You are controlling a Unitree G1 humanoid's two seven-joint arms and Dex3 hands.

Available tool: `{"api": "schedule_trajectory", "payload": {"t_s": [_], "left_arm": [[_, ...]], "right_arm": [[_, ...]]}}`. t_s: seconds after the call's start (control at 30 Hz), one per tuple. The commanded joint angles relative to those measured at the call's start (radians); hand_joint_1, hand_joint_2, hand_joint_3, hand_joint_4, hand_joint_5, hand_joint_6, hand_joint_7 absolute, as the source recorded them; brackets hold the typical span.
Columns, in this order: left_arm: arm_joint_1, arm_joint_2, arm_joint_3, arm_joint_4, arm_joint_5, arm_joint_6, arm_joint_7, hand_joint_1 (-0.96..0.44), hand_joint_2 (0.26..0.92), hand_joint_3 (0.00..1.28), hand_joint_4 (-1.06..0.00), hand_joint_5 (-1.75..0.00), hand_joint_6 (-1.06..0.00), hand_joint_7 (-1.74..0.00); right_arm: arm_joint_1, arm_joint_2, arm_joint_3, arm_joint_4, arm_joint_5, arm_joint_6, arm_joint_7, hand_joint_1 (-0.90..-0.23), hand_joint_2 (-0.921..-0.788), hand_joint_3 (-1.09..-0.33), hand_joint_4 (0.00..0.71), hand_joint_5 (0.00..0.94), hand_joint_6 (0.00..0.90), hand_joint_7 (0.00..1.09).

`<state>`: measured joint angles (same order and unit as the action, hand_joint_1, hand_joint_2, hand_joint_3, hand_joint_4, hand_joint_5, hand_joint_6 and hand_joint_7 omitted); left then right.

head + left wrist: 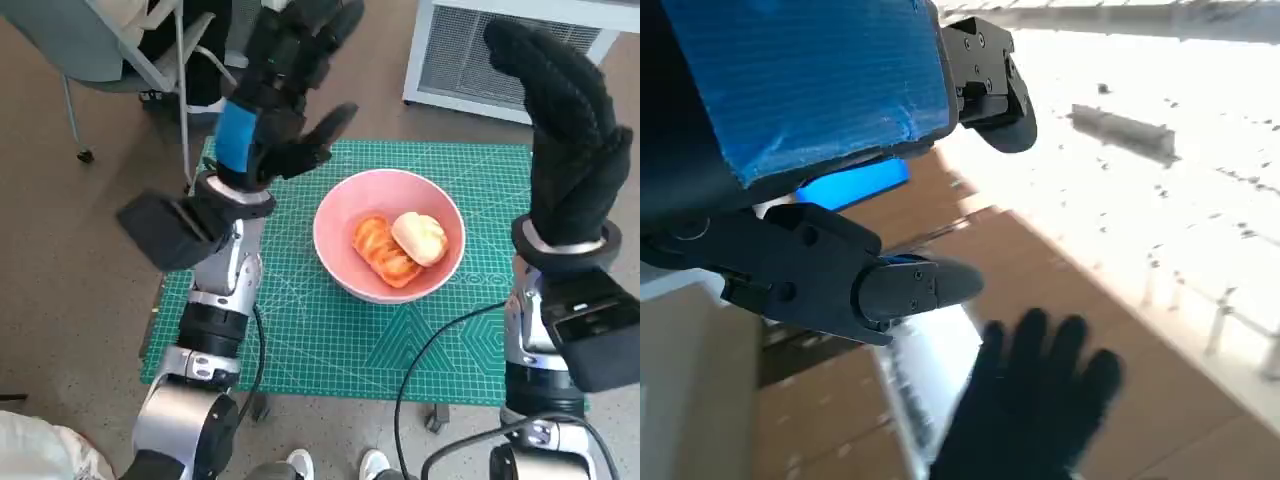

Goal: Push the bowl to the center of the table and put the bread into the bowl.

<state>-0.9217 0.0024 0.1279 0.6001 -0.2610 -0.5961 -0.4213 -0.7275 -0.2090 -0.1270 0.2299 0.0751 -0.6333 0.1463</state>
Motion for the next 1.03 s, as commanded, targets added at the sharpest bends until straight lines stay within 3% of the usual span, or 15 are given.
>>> {"api": "schedule_trajectory", "payload": {"t_s": [0.03,1.03], "left_arm": [[0.032,-0.01,0.003,-0.042,-0.026,0.004,0.001,-0.5,0.921,0.48,0.0,-0.63,0.0,-0.83],[0.115,0.004,-0.019,-0.17,-0.028,0.075,-0.003,-0.48,0.921,0.51,0.0,-0.6,0.0,-0.81]], "right_arm": [[0.005,-0.009,0.003,0.008,0.009,0.024,0.012,-0.621,-0.921,-0.723,0.302,0.007,0.035,0.66],[-0.012,-0.014,0.003,0.049,0.007,0.047,0.007,-0.61,-0.921,-0.724,0.299,0.003,0.033,0.66]]}}
